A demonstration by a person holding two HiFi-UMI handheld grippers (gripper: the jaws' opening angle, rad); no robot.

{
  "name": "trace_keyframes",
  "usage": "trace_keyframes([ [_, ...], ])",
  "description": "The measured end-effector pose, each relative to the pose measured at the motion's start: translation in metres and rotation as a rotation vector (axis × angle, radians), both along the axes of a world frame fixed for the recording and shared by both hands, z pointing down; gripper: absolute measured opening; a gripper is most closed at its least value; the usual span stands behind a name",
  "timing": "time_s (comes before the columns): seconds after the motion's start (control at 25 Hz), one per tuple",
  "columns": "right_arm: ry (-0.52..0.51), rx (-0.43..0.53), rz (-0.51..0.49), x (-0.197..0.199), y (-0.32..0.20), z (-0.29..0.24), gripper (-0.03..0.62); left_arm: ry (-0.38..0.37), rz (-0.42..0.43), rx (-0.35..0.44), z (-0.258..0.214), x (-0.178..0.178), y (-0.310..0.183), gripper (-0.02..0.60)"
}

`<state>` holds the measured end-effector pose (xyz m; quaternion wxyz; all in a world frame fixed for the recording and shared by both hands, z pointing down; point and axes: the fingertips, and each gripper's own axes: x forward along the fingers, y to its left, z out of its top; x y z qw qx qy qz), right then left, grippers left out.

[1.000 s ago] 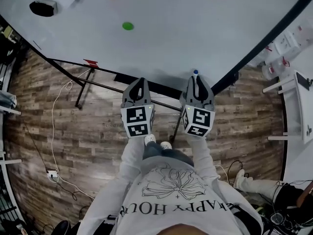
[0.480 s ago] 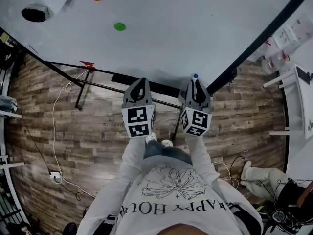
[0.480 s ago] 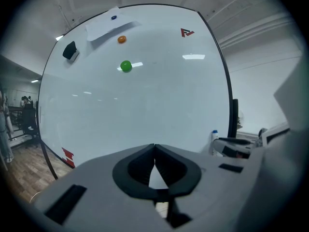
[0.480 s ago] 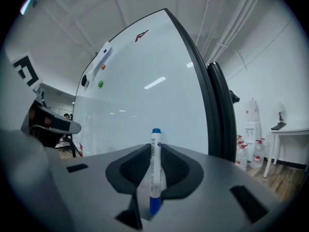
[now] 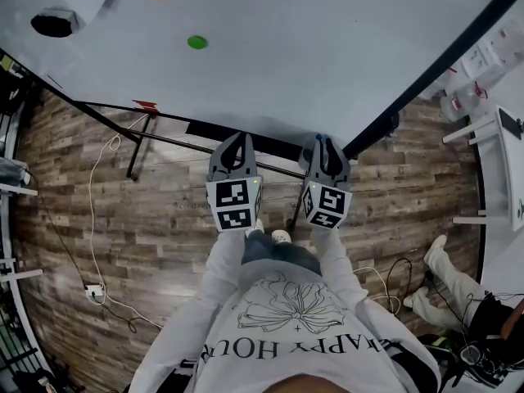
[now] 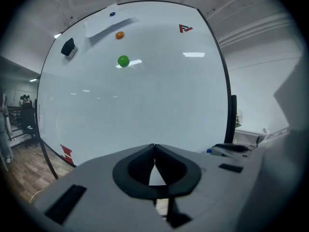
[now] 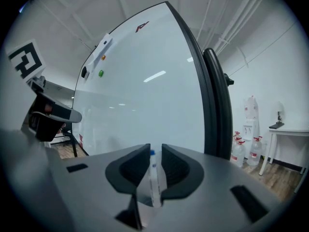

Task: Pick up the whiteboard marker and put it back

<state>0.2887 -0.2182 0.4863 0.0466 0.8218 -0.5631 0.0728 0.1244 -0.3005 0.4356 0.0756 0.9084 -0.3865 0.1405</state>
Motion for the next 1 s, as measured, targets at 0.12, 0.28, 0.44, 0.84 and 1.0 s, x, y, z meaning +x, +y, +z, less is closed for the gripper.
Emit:
trace_keyframes([
  [0.12, 0.001, 0.006, -0.002, 0.0, 0.002, -0.004, 0.072, -0.001, -0.001, 0.0, 0.001, 0.001, 0.002, 0.006],
  [0.28, 0.015, 0.038, -0.009, -0.002, 0.003, -0.021, 0.071, 0.002, -0.007, 0.003, -0.001, 0.001, 0.003, 0.006],
  [0.44, 0.032, 0.086, -0.014, -0.002, 0.001, -0.048, 0.054, 0.016, -0.02, 0.023, -0.01, 0.001, 0.003, 0.006],
  [0.84, 0.081, 0.193, -0.053, -0.009, -0.008, -0.108, 0.023, 0.067, -0.058, 0.09, -0.047, 0.0, -0.003, 0.006],
  [1.0, 0.082, 0.212, -0.07, -0.013, -0.012, -0.119, 0.02, 0.086, -0.066, 0.107, -0.058, -0.002, -0.001, 0.006],
])
